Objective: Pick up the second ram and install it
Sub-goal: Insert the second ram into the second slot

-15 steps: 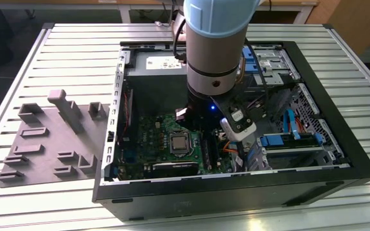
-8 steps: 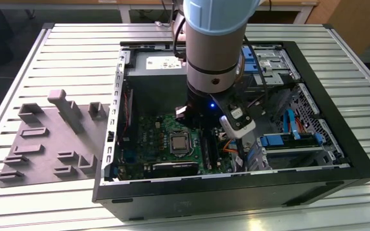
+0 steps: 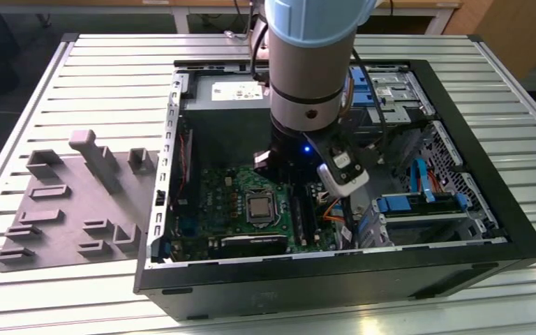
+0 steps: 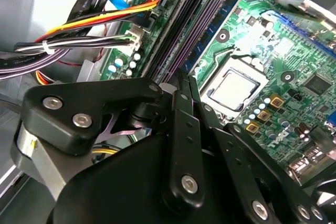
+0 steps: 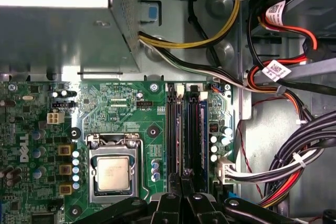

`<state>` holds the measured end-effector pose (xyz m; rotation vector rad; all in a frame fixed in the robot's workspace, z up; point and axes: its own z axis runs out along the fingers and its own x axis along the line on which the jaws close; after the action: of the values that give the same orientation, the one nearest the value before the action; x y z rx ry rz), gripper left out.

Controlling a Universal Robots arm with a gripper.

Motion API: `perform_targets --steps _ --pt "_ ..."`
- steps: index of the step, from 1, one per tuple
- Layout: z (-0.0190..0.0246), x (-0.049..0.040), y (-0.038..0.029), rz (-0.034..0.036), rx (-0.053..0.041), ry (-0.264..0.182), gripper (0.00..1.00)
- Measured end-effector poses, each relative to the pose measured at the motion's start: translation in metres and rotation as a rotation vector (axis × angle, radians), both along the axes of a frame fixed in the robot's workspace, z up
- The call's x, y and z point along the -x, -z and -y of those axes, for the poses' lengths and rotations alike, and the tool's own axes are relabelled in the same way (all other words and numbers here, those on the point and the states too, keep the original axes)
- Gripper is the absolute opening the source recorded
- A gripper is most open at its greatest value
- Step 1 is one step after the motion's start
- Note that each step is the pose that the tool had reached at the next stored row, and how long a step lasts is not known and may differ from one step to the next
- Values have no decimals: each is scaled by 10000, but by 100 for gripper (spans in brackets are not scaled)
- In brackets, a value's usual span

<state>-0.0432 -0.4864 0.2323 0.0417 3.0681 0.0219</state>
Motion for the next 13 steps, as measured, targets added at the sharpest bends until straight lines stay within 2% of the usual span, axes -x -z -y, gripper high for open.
perform_targets --steps 13 --pt "-18 -4 -16 1 0 -3 12"
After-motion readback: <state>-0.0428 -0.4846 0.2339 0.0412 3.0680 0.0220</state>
